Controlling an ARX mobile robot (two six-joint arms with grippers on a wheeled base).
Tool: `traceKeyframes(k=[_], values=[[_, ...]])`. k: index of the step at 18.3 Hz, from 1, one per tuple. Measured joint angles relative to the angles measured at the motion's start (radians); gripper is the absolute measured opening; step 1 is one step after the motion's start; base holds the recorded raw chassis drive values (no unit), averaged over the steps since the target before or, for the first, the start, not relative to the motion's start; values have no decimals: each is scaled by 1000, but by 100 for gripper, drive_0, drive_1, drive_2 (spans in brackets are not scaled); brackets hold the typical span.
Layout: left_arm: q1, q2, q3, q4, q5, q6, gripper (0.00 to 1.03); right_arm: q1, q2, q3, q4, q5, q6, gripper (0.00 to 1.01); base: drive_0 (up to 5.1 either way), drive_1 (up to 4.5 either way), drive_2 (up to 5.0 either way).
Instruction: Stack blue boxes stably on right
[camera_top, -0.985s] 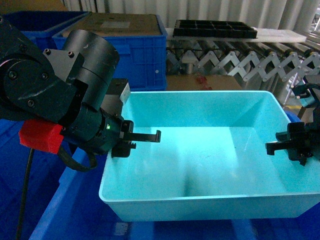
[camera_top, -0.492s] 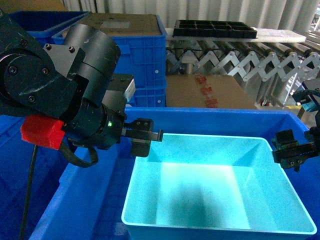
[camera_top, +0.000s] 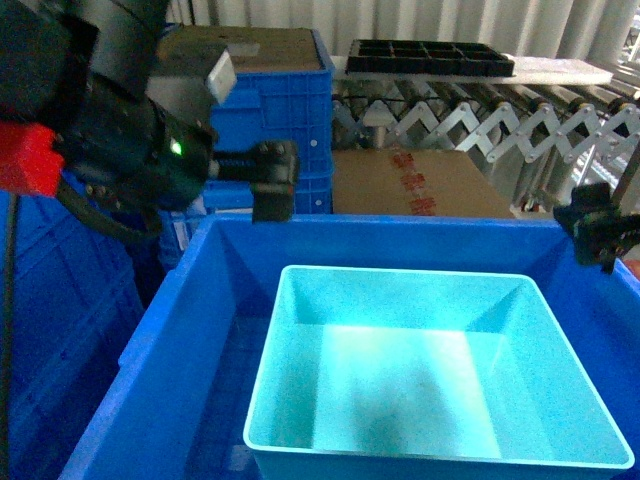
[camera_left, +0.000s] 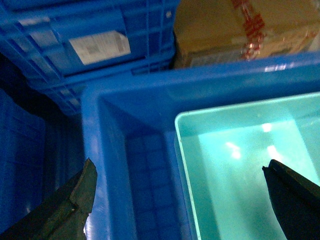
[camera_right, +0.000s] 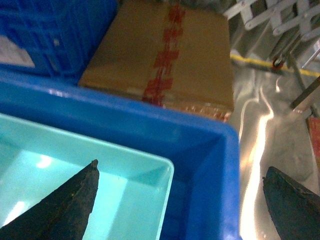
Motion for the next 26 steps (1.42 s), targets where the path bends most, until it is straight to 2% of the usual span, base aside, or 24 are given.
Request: traceKeyframes(k=[2,4,5,7,9,12,13,14,15,16,18,19,20,21,24,25,26], values=[[2,-91,11,-49,7,-5,98,-27,-145,-28,-35,-30,46,98,0,0,0],[-5,-166,-23,-75,13,-6,98,-52,-278,-77,-95,-65,72,98,0,0,0],[2,-245,-73,-113,34,-10,98,-77,-372,-108,-159,-90,82,98,0,0,0],[54,-430,-172,-196,29,-9,98,-126,-573,-166,-319,-146,82,98,0,0,0],[97,-585,-222,-298,13,-7,98,-172,-731,-170,-456,-195,73,98,0,0,0],[101,-783,-234,-428,-34,-37,98,-261,-916,-163,-631,-241,75,98,0,0,0],[89,-825,-232,-441,-45,-76,98,-258,-949,-154,-688,-247,95,98,0,0,0],[92,-807,-235,-443,-51,-82,98,-230,-974,-235,-451,-151,128,87,0,0,0],[86,-827,-283,-290,-80,-63,94,-208,-1021,-311,-344,-110,138,78,0,0,0],[96,-873,-383,-80,-121,-17,85,-184,-1065,-381,-274,-87,144,69,0,0,0],[130,-985,-607,221,-109,54,65,-156,-1110,-478,-213,-40,152,49,0,0,0],[148,-1008,-661,297,-100,63,57,-142,-1130,-521,-208,-29,153,39,0,0,0],[171,-1032,-721,358,-89,77,45,-124,-1161,-564,-201,-17,154,28,0,0,0],[175,-1044,-743,366,-79,79,41,-116,-1175,-580,-198,-10,154,23,0,0,0],[188,-1077,-800,377,-57,84,29,-106,-1202,-607,-192,3,154,12,0,0,0],[194,-1099,-831,383,-46,85,21,-94,-1226,-629,-189,18,154,3,0,0,0],[209,-1128,-864,389,-34,85,10,-86,-1254,-658,-189,28,156,2,0,0,0]])
